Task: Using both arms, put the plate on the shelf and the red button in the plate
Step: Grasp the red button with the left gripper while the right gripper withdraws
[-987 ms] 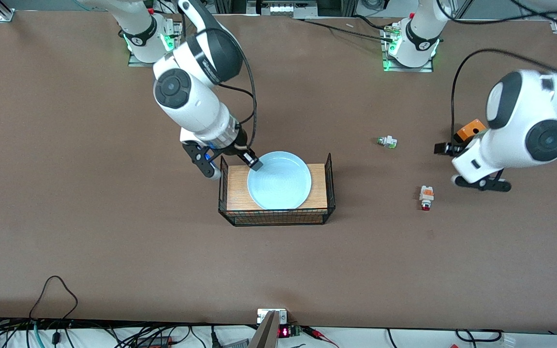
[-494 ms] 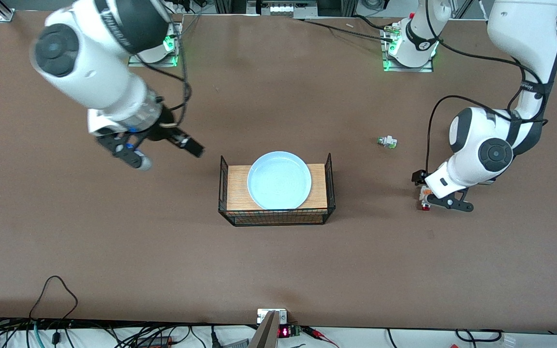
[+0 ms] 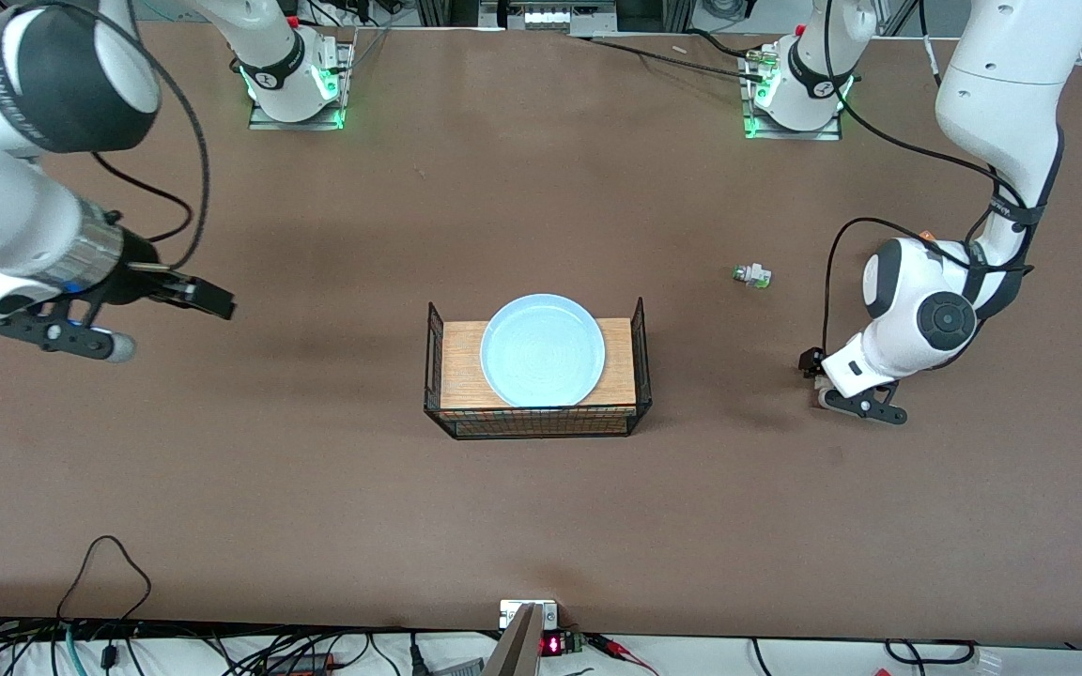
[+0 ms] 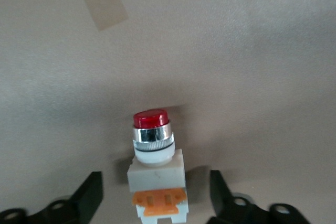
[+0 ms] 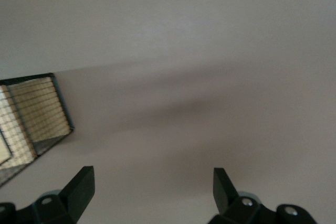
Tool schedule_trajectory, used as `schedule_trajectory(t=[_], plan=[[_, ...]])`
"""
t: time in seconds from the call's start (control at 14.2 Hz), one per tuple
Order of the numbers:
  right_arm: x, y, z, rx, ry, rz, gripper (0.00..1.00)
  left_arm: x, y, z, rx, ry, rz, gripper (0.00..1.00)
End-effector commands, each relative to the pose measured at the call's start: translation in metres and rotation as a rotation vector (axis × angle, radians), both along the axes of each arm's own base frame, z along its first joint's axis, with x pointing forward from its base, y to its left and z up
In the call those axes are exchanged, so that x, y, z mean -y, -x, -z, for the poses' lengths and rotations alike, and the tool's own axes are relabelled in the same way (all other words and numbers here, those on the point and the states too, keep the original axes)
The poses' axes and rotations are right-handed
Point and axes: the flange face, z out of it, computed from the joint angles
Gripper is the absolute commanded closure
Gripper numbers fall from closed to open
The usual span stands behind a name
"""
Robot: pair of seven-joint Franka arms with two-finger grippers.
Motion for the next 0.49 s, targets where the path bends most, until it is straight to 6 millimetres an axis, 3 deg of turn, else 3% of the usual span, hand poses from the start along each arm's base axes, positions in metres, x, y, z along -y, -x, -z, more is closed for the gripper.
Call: schedule_trajectory(t=[0.0, 0.07, 0.14, 0.42], plan=[[0.042, 0.009, -0.020, -0.013, 0.008, -0.090, 0.00, 0.000, -0.003, -0.006, 0.004, -0.008, 0.027, 0.77], [0.056, 0.009, -0.022, -0.011, 0.004, -0.109, 0.00, 0.003, -0.002, -0.006, -0.011, -0.008, 0.029, 0.89], [0.071, 0.009, -0.023, -0.009, -0.002, -0.137, 0.00, 0.002, -0.004, -0.012, -0.018, -0.013, 0.029, 0.95], [0.107, 0.018, -0.020, -0.044, -0.005, -0.217, 0.00, 0.025, -0.006, -0.062, -0.040, -0.009, 0.061, 0.96]])
